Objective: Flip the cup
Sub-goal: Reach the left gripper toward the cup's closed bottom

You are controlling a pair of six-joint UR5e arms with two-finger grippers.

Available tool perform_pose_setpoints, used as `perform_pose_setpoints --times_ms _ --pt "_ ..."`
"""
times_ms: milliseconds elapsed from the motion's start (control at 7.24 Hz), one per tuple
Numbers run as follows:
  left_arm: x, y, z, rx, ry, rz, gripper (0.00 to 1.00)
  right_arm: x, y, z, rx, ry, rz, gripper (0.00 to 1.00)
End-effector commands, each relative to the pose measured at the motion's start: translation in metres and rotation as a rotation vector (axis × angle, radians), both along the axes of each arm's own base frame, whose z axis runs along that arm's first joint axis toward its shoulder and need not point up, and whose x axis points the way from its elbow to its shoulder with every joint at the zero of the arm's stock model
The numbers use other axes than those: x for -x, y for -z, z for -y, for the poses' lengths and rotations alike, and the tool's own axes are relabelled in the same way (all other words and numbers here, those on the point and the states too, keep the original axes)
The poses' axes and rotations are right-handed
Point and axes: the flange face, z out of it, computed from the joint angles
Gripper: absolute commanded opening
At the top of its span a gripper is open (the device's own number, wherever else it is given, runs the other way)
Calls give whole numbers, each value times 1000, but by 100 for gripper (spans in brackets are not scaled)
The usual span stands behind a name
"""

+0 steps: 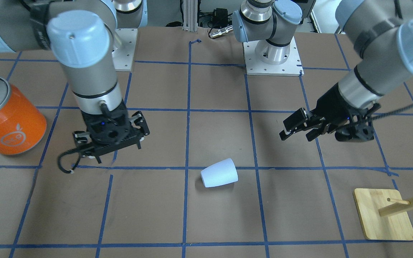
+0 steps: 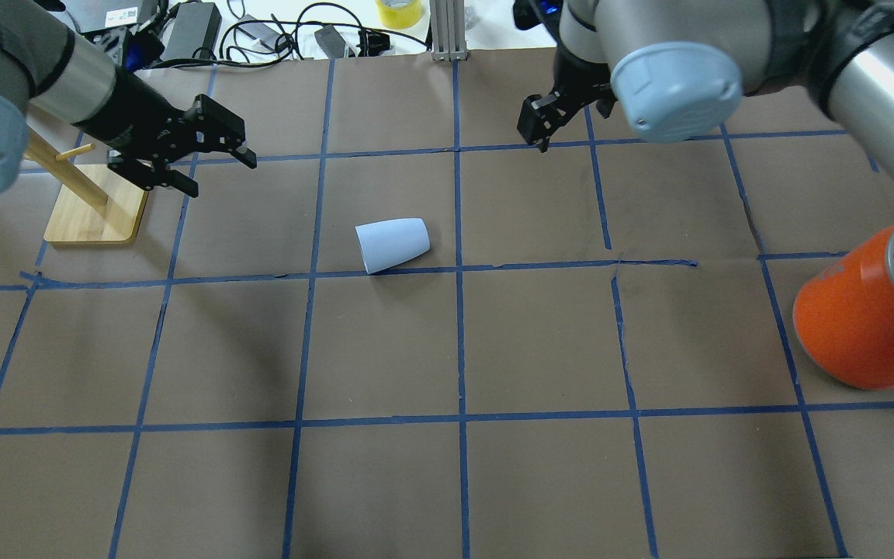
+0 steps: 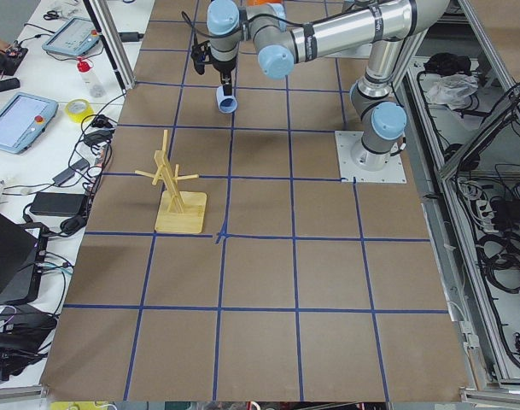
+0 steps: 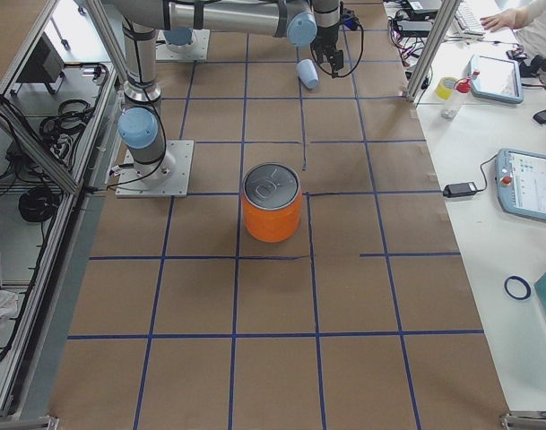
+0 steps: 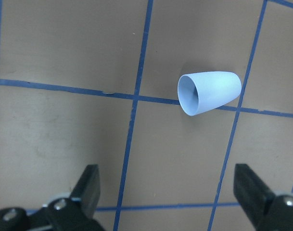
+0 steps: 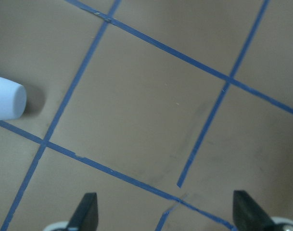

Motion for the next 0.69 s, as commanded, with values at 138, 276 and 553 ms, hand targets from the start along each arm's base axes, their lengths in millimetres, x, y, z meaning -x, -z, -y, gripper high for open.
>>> perform_pose_setpoints --times_ms 138,276,553 --pt "14 101 25 25 -11 -241 100 55 -38 -23 -45 313 29 100" --pt "20 126 24 8 -20 -326 99 54 -32 -27 -57 384 38 100" --pt "28 163 22 16 -25 -426 97 51 -33 -36 -83 402 50 100"
